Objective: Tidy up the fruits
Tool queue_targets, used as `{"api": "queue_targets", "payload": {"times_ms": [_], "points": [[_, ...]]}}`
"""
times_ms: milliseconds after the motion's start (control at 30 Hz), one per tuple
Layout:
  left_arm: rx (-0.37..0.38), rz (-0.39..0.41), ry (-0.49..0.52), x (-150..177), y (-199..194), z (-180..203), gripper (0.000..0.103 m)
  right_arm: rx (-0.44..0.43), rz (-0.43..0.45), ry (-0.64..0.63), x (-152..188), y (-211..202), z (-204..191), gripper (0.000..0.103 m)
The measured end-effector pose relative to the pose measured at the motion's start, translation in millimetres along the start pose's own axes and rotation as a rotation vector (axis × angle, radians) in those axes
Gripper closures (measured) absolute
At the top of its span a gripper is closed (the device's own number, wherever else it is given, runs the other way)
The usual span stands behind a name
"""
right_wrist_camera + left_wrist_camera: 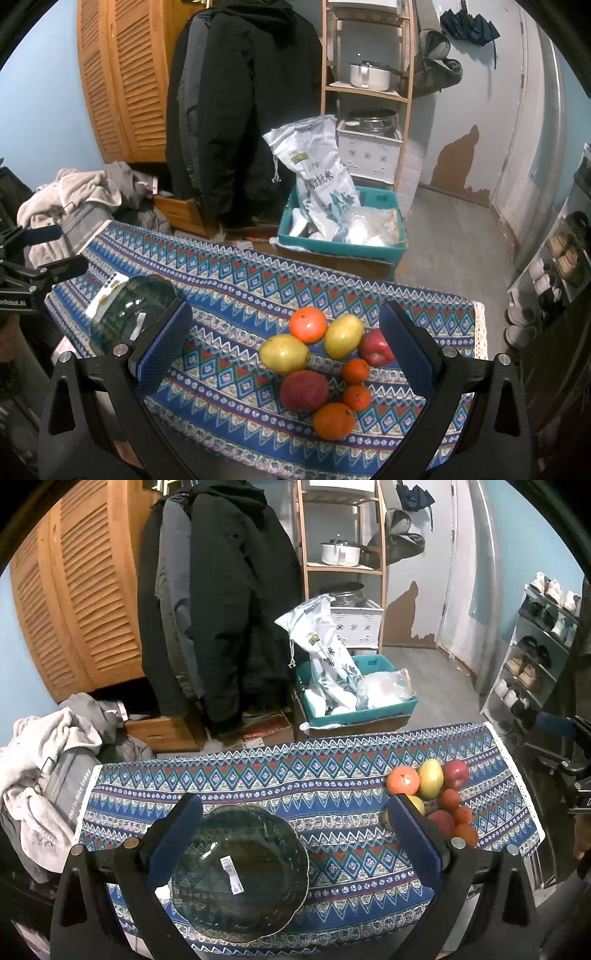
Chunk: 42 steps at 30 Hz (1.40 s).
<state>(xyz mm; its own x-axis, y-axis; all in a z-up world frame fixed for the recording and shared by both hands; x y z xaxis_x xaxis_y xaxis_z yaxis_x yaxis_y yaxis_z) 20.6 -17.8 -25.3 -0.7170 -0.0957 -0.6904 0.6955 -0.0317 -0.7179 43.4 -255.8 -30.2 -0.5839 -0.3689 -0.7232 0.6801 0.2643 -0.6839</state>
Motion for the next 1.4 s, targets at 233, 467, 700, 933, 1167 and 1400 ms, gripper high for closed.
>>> {"api": "queue_targets", "payload": {"times_ms": [233,467,700,933,1167,1400], "points": [[0.002,0.0,0.006,1,0,2,0.002,0.002,-0.001,0.002,3,-1,0,0.003],[0.005,-0.002,0.01,2,0,4,0.002,0.004,-0.003,0.005,5,-2,3,0.003],[0.01,-0.01,0.023,3,3,10,0.002,0.005,-0.012,0.016,7,-3,9,0.003],[0.035,-0.03,0.046,10,11,21,0.002,0.024,-0.043,0.029,15,0,19,0.003],[0.076,-0.116,0.095,32,36,39,0.002,0.045,-0.13,0.047,38,17,35,0.003],[0.085,-0.178,0.146,53,64,55,0.002,0.035,-0.223,0.065,69,39,44,0.003]]}}
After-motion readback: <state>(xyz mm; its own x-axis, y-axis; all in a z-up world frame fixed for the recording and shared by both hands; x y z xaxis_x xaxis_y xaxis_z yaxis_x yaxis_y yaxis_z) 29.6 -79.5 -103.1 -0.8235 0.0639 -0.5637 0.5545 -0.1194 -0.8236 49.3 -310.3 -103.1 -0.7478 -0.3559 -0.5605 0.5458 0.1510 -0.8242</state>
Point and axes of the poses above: each gripper's, at about its wrist camera, not at the fingertips, and y roughly the way its jaws point, z to its right, x to its underside, the point moved 4 cm from there along y, roughly the way its jaws point, and after that the axes turned 10 degrees about -y, right-handed, at the moved point
